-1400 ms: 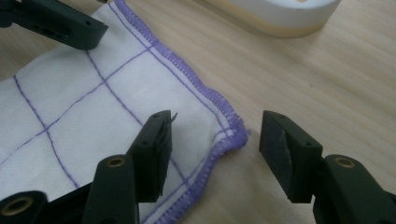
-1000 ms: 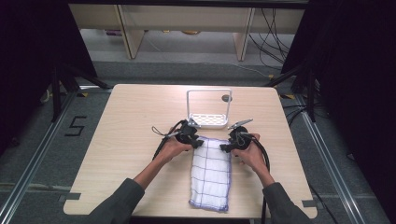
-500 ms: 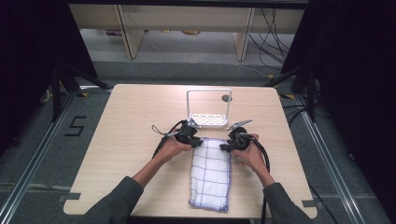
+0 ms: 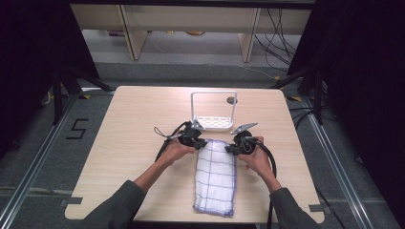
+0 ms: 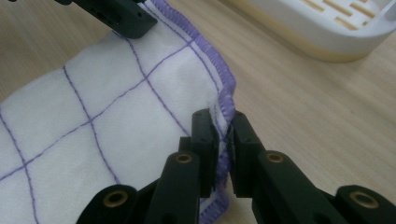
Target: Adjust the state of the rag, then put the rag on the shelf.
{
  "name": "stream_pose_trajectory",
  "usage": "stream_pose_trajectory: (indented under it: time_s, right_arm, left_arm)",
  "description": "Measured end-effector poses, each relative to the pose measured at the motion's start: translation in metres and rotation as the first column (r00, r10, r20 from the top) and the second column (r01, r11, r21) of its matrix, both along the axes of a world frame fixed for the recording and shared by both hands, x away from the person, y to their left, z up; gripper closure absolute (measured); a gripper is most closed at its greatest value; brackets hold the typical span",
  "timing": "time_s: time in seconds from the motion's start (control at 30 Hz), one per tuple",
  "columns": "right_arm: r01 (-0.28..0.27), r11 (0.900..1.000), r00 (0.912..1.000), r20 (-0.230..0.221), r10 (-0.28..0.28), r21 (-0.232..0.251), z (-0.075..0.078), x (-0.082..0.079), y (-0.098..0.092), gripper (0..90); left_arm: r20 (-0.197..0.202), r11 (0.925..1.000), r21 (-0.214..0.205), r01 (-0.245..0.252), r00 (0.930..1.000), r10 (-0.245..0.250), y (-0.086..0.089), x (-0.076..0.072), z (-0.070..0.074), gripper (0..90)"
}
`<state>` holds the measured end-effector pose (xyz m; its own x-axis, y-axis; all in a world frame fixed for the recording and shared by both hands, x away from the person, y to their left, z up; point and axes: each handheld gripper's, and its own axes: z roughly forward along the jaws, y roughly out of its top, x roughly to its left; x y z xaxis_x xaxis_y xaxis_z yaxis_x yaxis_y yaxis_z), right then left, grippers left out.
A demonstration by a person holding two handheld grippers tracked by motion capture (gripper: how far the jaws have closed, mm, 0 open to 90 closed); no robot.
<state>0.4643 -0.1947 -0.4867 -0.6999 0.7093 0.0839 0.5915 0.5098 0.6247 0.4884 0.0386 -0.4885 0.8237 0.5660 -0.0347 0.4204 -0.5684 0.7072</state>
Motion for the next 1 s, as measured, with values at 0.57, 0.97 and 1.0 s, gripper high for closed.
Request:
stream_pose_trajectory:
  time_s: [0.57,0.97,1.0]
  right_arm:
    - [-0.049,0.9968,0.9959,0.079,0.044,0.064,0.035,-0.025,0.003,83.6]
    - [-0.112,0.9905,0.9866,0.128,0.101,0.080,0.076,-0.056,0.011,83.8]
    - [-0.117,0.9903,0.9849,0.136,0.107,0.074,0.080,-0.057,0.011,83.8]
  left_arm:
    - [0.096,0.9978,-0.054,0.038,0.9949,-0.033,0.018,-0.030,0.051,83.7]
    - [0.174,0.9929,-0.071,0.096,0.9812,-0.082,0.033,-0.064,0.095,83.6]
    - [0.175,0.9922,-0.074,0.100,0.9808,-0.086,0.035,-0.065,0.098,83.6]
